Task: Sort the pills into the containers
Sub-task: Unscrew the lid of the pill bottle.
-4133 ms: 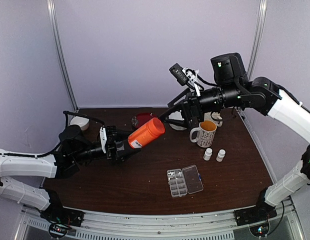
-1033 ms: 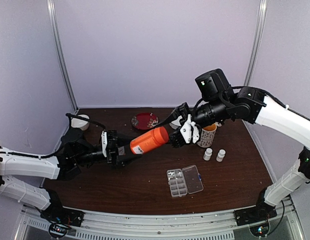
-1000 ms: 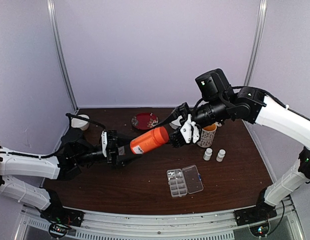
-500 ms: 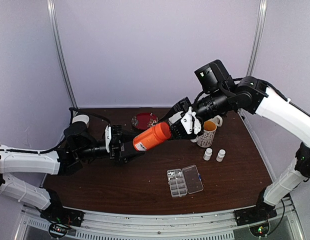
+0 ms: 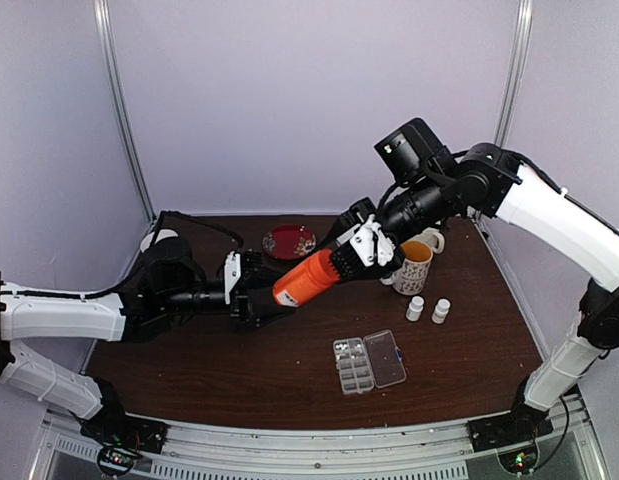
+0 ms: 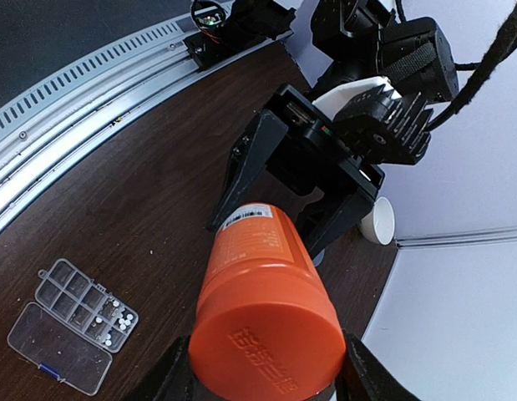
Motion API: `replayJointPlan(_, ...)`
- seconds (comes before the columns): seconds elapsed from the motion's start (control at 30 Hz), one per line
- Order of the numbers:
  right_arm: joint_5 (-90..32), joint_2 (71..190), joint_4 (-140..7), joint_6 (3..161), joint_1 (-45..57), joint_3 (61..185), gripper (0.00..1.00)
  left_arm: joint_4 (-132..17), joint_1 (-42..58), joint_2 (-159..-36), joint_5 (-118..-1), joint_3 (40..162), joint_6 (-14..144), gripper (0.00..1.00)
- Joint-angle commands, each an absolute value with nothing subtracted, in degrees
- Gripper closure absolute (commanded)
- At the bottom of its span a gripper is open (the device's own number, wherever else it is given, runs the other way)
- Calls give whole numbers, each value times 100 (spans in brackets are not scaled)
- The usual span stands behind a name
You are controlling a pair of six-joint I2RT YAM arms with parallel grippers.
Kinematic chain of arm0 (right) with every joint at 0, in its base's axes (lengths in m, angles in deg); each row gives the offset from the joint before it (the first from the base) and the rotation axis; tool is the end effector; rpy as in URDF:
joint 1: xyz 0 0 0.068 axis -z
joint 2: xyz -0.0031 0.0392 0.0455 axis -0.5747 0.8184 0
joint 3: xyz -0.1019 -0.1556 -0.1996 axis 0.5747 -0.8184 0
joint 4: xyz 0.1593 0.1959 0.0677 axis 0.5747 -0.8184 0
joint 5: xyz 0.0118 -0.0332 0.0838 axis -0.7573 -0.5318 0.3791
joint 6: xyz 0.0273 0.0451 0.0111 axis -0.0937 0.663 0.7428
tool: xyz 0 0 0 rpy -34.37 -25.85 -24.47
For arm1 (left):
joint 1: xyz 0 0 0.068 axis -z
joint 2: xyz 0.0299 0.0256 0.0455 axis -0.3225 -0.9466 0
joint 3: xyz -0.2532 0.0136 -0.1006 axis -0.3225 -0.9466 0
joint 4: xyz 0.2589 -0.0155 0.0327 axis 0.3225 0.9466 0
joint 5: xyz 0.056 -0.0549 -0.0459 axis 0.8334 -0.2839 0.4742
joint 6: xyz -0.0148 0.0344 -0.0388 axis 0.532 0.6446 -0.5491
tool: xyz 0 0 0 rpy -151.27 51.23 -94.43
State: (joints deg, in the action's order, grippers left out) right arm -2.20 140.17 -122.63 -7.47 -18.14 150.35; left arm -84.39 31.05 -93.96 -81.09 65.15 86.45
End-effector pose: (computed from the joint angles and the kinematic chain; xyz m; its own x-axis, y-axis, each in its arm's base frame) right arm 0.1788 0.2726 0.4144 0.8393 -0.2437 -0.4860 -0.5341 -0.5366 -0.6533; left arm 0.1642 -0.2221 0.2609 0.1013 0.1119 -0.9885 0.9787 0.1669 0.1192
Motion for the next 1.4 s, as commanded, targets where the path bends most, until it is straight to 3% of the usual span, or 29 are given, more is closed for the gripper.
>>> replayJointPlan(0.0,109,14062,-12309,-877,-1924,15212,78,-8571,3067,-9456,-7769,6677,8549,100)
replayJointPlan(0.13,65,14017,-12288,-891,-1924,15120,69,-8838,3067,-9432,-7783,6546,8461,100)
replayJointPlan(0.2,57,14034,-12289,-855,-1924,15127,57,-8979,3067,-9422,-7806,6492,8421,100)
replayJointPlan(0.27,56,14046,-12280,-811,-1924,15145,43,-9086,3066,-9421,-7822,6451,8402,100)
replayJointPlan(0.33,42,14051,-12259,-756,-1924,15129,12,-9137,3067,-9427,-7835,6427,8400,100)
replayJointPlan(0.37,27,14044,-12239,-724,-1920,15129,2,-9151,3067,-9414,-7842,6411,8401,100)
replayJointPlan(0.77,416,13581,-11570,70,-1723,14678,0,-9216,3067,-9370,-7826,6313,8409,100)
replayJointPlan(0.87,505,13133,-10343,1607,-1679,14089,0,-9229,3065,-9353,-7795,6294,8424,100)
replayJointPlan(1.03,-349,12284,-8081,4933,-1691,12903,0,-9229,3067,-9300,-7726,6272,8475,100)
replayJointPlan(1.17,-1118,12105,-8400,6823,-1697,13056,0,-9221,3067,-9251,-7691,6263,8534,100)
replayJointPlan(1.37,-1168,12601,-10628,8094,-1610,13997,0,-9238,3067,-9206,-7654,6259,8585,100)
